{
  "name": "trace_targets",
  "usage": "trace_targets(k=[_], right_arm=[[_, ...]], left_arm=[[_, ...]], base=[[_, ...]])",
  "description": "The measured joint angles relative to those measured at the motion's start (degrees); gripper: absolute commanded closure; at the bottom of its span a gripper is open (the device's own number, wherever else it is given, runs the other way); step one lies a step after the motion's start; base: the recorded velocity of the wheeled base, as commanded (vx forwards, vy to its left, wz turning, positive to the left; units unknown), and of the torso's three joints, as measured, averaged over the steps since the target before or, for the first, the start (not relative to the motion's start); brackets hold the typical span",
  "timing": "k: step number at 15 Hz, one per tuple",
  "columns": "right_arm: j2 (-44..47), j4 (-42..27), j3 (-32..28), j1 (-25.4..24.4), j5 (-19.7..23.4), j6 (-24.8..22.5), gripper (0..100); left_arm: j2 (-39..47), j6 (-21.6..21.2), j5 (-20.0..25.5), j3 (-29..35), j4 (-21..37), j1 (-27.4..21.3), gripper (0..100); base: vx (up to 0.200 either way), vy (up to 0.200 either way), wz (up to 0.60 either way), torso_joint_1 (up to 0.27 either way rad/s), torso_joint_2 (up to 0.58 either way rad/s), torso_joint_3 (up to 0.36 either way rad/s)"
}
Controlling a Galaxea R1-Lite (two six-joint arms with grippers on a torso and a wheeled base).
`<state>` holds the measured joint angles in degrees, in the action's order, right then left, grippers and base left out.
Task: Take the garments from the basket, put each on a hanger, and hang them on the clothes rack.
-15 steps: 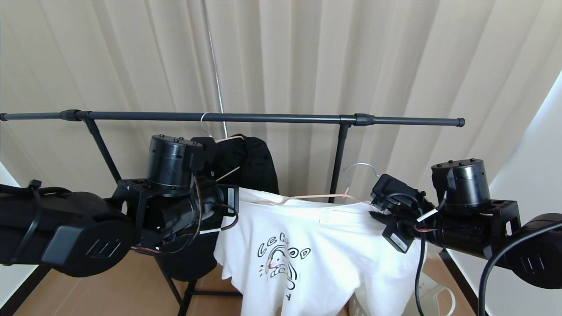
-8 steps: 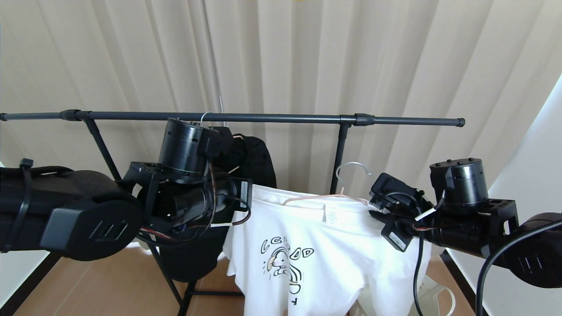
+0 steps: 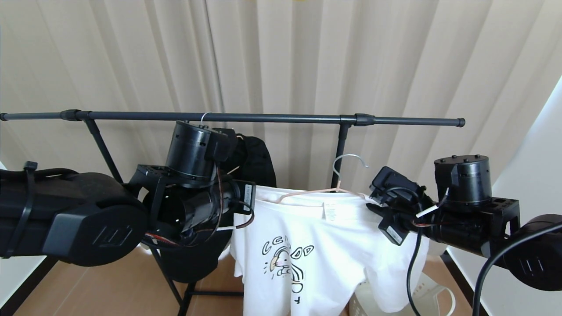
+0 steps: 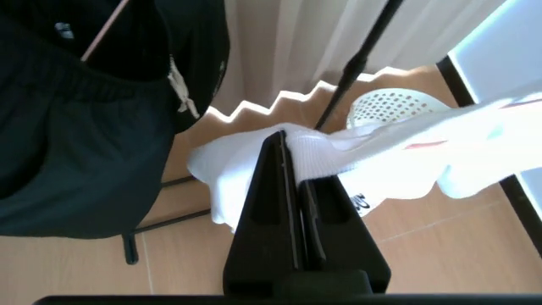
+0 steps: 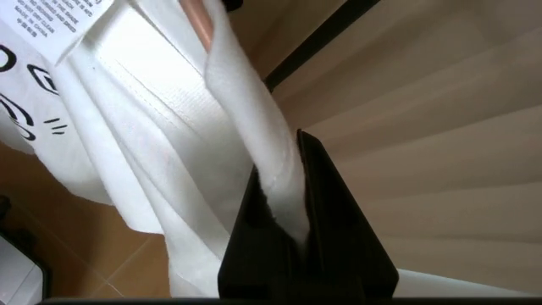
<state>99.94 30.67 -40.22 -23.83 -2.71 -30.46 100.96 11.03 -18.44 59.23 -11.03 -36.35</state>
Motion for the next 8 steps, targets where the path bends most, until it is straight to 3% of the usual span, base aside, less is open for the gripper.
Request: trace_targets(k=[3, 8], right_arm=[[-1.8, 0.0, 0.8, 0.0, 1.6, 0.0, 100], [-4.8, 0.0, 1.4, 0.0, 4.9, 0.6, 100]], left_arm=[[0.2, -1.1, -4.0, 1.1, 0.0, 1.7, 100], [1.0, -3.1, -5.4, 1.5, -0.3, 2.4, 100]], base=[[0.0, 0.0, 0.0, 0.0, 0.0, 0.0], [0.0, 0.0, 0.0, 0.0, 0.0, 0.0]])
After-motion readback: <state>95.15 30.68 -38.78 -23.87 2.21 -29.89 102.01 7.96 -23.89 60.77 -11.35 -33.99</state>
